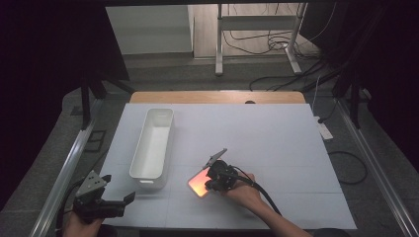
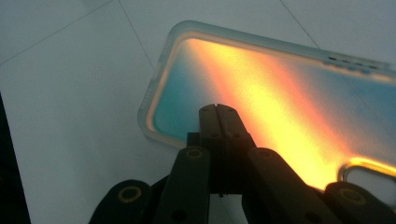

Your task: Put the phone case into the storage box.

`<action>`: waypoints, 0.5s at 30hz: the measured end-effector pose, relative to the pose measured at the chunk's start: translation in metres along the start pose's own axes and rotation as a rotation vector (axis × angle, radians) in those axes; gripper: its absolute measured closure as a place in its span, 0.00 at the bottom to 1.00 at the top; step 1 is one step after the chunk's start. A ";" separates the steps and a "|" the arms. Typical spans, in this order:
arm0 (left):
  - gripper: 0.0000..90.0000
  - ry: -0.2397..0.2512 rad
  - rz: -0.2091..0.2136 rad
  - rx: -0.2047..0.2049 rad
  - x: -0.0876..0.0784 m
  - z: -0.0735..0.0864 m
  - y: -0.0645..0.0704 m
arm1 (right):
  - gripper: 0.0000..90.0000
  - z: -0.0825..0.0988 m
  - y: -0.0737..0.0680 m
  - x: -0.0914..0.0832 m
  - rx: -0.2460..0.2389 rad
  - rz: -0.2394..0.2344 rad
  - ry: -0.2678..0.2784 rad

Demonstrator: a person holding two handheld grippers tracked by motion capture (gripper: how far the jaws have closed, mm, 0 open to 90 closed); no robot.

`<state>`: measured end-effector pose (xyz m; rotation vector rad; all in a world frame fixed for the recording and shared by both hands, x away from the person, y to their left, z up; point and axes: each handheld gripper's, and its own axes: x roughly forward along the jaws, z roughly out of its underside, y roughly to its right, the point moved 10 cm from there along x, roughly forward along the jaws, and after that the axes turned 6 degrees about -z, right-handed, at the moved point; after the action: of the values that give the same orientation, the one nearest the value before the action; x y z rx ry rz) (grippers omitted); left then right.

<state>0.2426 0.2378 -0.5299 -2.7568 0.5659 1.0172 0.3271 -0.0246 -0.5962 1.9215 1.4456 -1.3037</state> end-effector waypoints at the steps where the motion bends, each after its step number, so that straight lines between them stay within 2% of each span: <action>1: 0.01 0.000 0.000 0.000 0.000 0.000 0.000 | 0.99 0.002 0.000 -0.001 0.001 0.002 -0.001; 15: 0.01 -0.004 -0.003 0.002 0.001 0.000 0.000 | 0.99 0.021 0.014 -0.019 0.035 0.032 -0.008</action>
<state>0.2429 0.2374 -0.5304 -2.7523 0.5610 1.0212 0.3303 -0.0557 -0.5935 1.9511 1.3909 -1.3297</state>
